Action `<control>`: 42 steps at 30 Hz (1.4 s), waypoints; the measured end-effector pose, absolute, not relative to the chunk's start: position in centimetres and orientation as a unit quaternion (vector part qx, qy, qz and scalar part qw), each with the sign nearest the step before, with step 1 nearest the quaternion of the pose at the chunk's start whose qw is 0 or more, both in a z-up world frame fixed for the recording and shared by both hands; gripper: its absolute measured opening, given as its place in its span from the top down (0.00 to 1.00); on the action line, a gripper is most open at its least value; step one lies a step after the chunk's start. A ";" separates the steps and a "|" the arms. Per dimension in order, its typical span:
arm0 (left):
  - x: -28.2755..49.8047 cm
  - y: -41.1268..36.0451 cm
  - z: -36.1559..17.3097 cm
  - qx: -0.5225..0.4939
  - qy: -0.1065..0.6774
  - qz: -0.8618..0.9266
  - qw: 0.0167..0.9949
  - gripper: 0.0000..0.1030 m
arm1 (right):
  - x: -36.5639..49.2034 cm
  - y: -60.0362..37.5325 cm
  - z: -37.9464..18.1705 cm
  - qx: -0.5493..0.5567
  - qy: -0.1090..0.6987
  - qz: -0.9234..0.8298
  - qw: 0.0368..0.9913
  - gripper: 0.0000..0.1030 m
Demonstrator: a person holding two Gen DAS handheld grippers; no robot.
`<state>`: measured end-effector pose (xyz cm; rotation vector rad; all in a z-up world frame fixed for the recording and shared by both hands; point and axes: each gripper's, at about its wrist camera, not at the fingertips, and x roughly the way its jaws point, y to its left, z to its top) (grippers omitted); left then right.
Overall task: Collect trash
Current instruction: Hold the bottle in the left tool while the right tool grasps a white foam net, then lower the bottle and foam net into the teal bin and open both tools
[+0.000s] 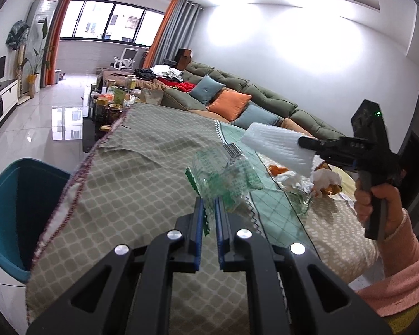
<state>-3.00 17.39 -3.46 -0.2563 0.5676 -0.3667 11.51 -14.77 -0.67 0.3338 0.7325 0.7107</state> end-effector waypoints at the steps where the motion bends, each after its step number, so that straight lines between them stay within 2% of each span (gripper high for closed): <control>1: -3.0 17.7 -3.4 -0.125 0.276 -0.175 0.937 0.90 | 11.4 -14.4 -0.5 0.158 0.348 0.345 0.857 0.86; 21: -3.0 27.0 -2.4 -0.145 0.270 -0.031 0.951 0.90 | 12.9 1.8 0.2 0.102 0.359 0.488 0.789 0.86; 42: -1.3 35.3 -7.3 -0.195 0.331 0.072 0.921 0.90 | 15.5 13.6 -3.6 0.030 0.419 0.497 0.759 0.86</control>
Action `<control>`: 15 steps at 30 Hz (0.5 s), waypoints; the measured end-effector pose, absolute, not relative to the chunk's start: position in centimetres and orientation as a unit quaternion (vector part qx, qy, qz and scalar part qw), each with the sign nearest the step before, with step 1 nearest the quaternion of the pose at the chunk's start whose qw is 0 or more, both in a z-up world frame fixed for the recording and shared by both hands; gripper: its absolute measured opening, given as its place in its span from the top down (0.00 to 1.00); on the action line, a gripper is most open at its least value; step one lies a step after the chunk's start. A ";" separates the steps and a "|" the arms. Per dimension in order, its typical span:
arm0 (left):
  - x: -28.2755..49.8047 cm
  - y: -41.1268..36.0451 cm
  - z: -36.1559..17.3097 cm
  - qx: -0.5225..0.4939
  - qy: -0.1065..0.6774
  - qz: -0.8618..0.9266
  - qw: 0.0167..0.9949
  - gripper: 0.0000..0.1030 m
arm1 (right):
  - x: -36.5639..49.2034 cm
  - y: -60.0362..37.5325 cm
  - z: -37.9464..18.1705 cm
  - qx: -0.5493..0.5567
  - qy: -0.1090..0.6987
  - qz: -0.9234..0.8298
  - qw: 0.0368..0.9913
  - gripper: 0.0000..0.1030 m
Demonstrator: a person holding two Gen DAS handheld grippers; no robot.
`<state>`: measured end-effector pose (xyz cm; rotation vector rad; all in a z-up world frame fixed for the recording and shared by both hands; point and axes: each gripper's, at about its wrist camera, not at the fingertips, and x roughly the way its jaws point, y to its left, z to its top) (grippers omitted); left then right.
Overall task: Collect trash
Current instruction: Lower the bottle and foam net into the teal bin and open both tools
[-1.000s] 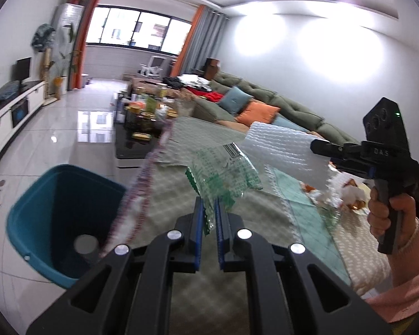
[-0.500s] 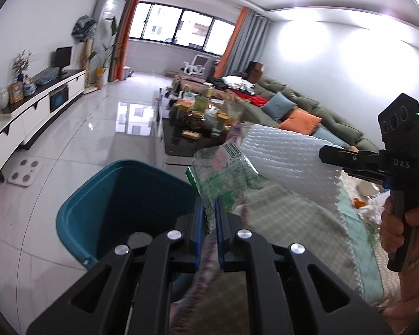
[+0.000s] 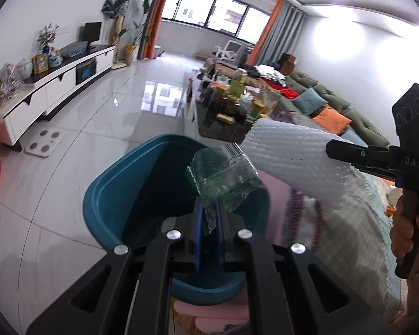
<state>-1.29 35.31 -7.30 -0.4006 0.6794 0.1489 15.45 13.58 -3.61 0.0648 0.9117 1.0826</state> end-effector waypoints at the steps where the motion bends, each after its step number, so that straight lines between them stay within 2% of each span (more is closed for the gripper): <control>1: -1.1 35.9 -7.7 -0.197 0.335 0.078 0.918 0.90 | 15.5 14.1 -3.8 0.026 0.423 0.496 0.758 0.86; 10: -0.4 37.5 -9.9 -0.201 0.367 0.112 0.901 0.89 | 15.9 18.2 -5.8 -0.008 0.450 0.485 0.749 0.84; 15: 0.1 37.9 -10.5 -0.198 0.375 0.125 0.897 0.86 | 15.3 20.0 -6.8 -0.020 0.465 0.485 0.741 0.79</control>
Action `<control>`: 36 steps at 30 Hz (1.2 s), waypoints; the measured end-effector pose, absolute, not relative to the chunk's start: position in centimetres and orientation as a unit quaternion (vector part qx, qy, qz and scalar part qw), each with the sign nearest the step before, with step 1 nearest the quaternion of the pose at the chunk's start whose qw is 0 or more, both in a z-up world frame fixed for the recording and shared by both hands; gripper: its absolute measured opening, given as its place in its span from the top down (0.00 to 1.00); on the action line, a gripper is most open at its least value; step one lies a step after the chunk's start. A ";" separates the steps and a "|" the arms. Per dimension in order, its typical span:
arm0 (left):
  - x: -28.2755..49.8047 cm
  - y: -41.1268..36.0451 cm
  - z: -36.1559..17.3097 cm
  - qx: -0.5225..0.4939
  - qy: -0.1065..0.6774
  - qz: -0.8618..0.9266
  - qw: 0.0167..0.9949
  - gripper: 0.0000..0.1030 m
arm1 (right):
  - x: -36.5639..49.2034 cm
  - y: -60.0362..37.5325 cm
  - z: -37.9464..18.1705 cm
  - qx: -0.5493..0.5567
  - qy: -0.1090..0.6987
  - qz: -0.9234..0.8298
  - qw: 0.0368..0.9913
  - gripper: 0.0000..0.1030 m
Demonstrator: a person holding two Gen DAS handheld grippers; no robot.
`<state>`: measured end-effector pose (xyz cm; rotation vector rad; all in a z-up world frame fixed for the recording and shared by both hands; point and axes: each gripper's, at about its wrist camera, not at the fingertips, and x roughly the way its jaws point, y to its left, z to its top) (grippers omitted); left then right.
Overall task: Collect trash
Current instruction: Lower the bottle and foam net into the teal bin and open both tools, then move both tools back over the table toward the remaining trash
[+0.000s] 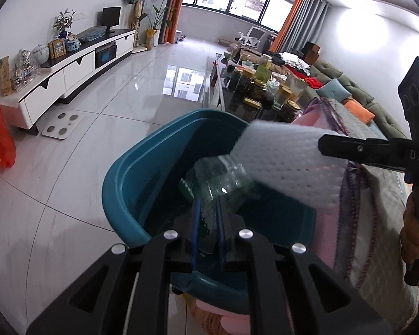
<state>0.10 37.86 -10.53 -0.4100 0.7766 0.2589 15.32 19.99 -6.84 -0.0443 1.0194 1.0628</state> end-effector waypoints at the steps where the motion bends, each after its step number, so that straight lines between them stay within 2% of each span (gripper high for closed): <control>1: 0.2 37.9 -10.6 -0.200 0.375 0.126 0.896 0.84 | 15.3 20.4 -7.0 -0.025 0.469 0.485 0.738 0.77; 6: 0.4 38.3 -11.0 -0.210 0.375 0.135 0.893 0.78 | 14.6 21.3 -7.0 -0.037 0.471 0.486 0.735 0.56; 15: -0.6 36.8 -8.8 -0.199 0.342 0.128 0.910 0.72 | 14.6 18.1 -5.4 -0.013 0.453 0.493 0.743 0.53; 23: -2.6 31.3 -4.4 -0.148 0.281 0.060 0.946 0.50 | 13.0 11.2 -2.0 0.013 0.392 0.503 0.770 0.52; 36: -1.0 14.6 -2.4 -0.058 0.278 -0.190 0.940 0.47 | 10.1 -6.3 0.8 0.061 0.324 0.401 0.855 0.51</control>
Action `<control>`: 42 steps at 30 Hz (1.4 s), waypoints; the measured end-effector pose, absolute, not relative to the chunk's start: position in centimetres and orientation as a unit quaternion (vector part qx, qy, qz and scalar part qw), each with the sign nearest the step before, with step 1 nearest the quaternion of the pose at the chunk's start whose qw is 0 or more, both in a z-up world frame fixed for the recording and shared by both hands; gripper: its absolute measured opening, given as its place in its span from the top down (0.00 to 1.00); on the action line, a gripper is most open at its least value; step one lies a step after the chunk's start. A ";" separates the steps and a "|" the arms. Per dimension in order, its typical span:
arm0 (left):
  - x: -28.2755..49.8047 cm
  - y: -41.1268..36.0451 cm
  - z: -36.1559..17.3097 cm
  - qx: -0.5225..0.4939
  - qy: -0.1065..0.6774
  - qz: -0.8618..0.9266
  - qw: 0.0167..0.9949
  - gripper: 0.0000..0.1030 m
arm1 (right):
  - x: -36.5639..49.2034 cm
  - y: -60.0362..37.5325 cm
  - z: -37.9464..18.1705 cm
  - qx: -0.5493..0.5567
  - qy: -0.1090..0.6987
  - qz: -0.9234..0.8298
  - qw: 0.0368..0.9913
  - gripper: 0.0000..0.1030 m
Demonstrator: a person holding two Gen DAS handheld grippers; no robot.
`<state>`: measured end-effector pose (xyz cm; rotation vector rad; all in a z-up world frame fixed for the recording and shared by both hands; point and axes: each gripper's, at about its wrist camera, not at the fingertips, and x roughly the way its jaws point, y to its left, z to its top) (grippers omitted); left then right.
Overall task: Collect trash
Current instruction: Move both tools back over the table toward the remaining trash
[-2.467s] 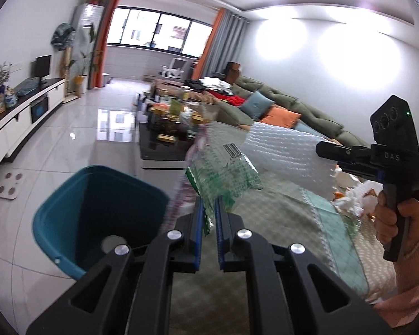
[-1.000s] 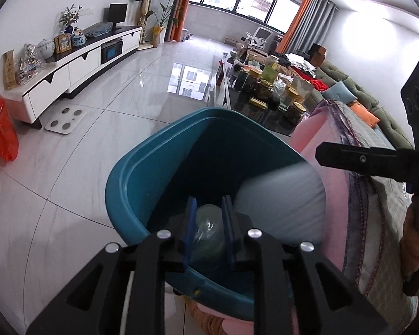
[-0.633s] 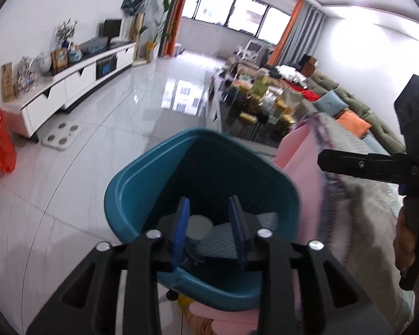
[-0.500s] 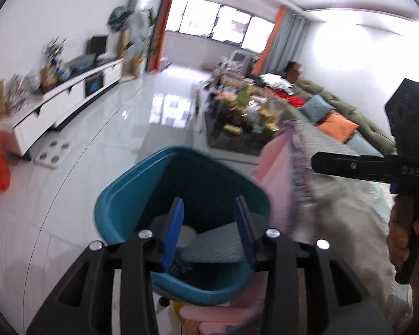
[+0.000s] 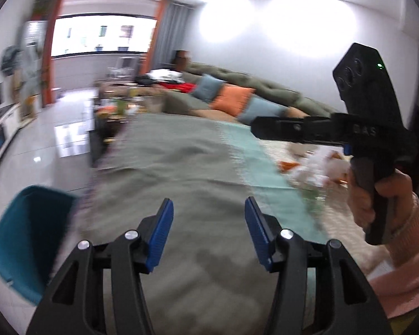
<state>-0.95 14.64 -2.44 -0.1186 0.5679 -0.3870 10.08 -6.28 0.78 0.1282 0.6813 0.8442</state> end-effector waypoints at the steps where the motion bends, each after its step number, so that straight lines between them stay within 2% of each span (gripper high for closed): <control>1: -0.7 13.3 -2.5 -0.054 0.281 -0.208 0.935 0.47 | 9.8 -7.9 0.9 0.063 0.321 0.387 0.862 0.51; 14: 1.8 1.9 -4.1 -0.030 0.322 -0.337 0.884 0.47 | 7.1 -22.0 1.8 0.084 0.268 0.237 0.930 0.51; 17: 2.8 0.2 -4.8 -0.028 0.337 -0.345 0.875 0.47 | 7.1 -24.9 1.9 0.087 0.260 0.191 0.942 0.48; 19: 3.2 -0.7 -5.2 -0.026 0.348 -0.346 0.871 0.47 | 7.3 -26.5 1.6 0.089 0.263 0.169 0.946 0.40; 28: 4.1 -1.9 -5.9 -0.034 0.380 -0.338 0.860 0.49 | 9.8 -29.0 -1.6 0.093 0.297 0.141 0.940 0.40; 30: 4.2 -2.0 -5.9 -0.035 0.382 -0.336 0.860 0.52 | 10.4 -29.0 -2.2 0.096 0.301 0.143 0.938 0.40; 31: 4.3 -2.1 -6.0 -0.035 0.384 -0.335 0.860 0.58 | 10.7 -29.1 -2.5 0.095 0.304 0.145 0.937 0.40; 36: 4.6 -2.6 -6.0 -0.034 0.388 -0.337 0.857 0.65 | 11.3 -28.8 -3.0 0.088 0.311 0.151 0.934 0.57; 38: 4.6 -2.6 -6.1 -0.035 0.389 -0.340 0.856 0.72 | 11.2 -28.9 -2.9 0.087 0.308 0.153 0.935 0.63; 40: 4.7 -2.6 -6.1 -0.037 0.389 -0.338 0.856 0.74 | 11.1 -29.1 -2.6 0.088 0.304 0.153 0.936 0.66; 42: 4.7 -2.6 -6.1 -0.040 0.388 -0.340 0.856 0.81 | 10.9 -29.2 -2.3 0.086 0.302 0.154 0.937 0.76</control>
